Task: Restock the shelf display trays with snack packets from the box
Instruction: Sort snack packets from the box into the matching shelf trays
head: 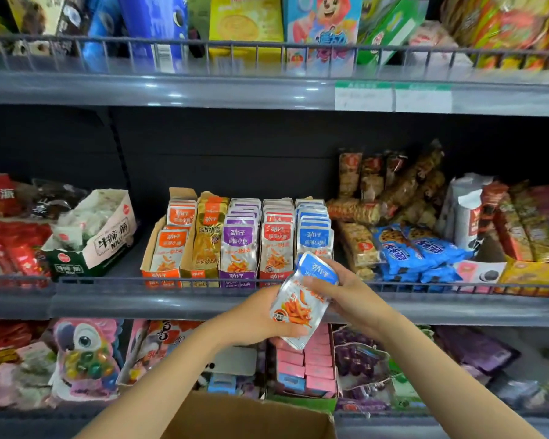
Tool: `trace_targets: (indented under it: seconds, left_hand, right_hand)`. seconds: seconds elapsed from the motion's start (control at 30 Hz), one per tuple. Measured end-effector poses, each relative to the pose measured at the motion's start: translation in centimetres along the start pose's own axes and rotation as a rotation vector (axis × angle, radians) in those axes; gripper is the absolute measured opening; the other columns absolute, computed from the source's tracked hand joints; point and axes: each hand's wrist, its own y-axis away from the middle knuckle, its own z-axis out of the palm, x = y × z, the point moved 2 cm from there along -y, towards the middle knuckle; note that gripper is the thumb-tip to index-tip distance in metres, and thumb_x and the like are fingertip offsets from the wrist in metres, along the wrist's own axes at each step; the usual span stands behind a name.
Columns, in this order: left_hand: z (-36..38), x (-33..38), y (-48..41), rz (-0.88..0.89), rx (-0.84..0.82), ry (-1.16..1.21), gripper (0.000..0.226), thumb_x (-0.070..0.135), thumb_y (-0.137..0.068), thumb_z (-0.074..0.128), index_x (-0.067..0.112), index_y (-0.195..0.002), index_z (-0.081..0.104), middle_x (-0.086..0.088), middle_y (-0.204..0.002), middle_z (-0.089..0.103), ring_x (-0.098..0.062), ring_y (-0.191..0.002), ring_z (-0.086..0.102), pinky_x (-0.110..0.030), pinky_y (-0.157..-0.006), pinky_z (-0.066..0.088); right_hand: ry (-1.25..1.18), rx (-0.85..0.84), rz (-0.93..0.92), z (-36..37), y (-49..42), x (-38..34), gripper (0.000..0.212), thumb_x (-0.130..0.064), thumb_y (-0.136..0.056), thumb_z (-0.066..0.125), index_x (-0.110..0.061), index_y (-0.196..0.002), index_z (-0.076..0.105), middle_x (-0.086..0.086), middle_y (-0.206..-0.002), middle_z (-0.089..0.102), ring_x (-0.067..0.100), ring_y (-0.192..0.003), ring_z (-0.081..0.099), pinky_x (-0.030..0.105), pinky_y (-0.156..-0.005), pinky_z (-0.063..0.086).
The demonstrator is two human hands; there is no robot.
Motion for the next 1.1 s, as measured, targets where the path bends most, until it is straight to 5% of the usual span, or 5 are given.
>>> trace_targets:
  seconds: [0.17, 0.37, 0.53, 0.87, 1.1]
  left_hand:
    - [-0.1, 0.7, -3.7, 0.034, 0.042, 0.031, 0.025, 0.011, -0.085, 0.067, 0.023, -0.103, 0.056, 0.009, -0.093, 0.066, 0.004, -0.076, 0.064, -0.013, -0.061, 0.050]
    - [-2.8, 0.1, -6.9, 0.054, 0.510, -0.133, 0.045, 0.037, -0.089, 0.059, 0.022, -0.129, 0.043, 0.005, -0.126, 0.057, -0.001, -0.098, 0.057, -0.018, -0.078, 0.049]
    - [-2.8, -1.2, -8.1, -0.006, 0.416, -0.434, 0.077, 0.041, -0.083, 0.066, 0.024, -0.147, 0.025, 0.006, -0.143, 0.042, -0.011, -0.122, 0.048, -0.025, -0.095, 0.041]
    - [-2.1, -2.4, -9.1, 0.003, 0.408, -0.573, 0.055, 0.036, -0.090, 0.059, 0.027, -0.140, 0.039, 0.007, -0.133, 0.054, -0.011, -0.113, 0.054, -0.031, -0.094, 0.047]
    - [-2.0, -2.7, -9.2, 0.015, 0.394, -0.572, 0.054, 0.038, -0.090, 0.058, 0.025, -0.139, 0.041, 0.005, -0.133, 0.054, -0.013, -0.117, 0.052, -0.034, -0.098, 0.046]
  right_hand:
    - [0.099, 0.038, -0.093, -3.3, -1.7, -1.9, 0.056, -0.008, -0.070, 0.078, -0.017, -0.121, 0.057, 0.008, -0.107, 0.070, 0.021, -0.095, 0.067, 0.037, -0.086, 0.054]
    - [0.191, 0.311, -0.280, -7.3, -4.9, -6.1, 0.049, -0.004, -0.077, 0.073, -0.019, -0.120, 0.055, 0.001, -0.098, 0.070, 0.009, -0.080, 0.069, 0.020, -0.066, 0.057]
    - [0.431, 0.277, -0.381, -7.6, -7.8, -7.1, 0.051, -0.002, -0.077, 0.073, -0.019, -0.120, 0.051, 0.001, -0.105, 0.065, 0.006, -0.087, 0.065, 0.015, -0.070, 0.055]
    - [1.294, 0.072, -0.388, -6.4, -10.6, -3.4, 0.070, -0.035, -0.079, 0.073, -0.024, -0.140, 0.042, 0.003, -0.142, 0.041, 0.020, -0.132, 0.034, 0.032, -0.109, 0.028]
    - [1.290, -0.025, -0.288, -6.5, -9.9, -2.5, 0.075, -0.039, -0.084, 0.066, -0.028, -0.147, 0.025, 0.000, -0.152, 0.030, 0.019, -0.139, 0.028, 0.041, -0.115, 0.026]
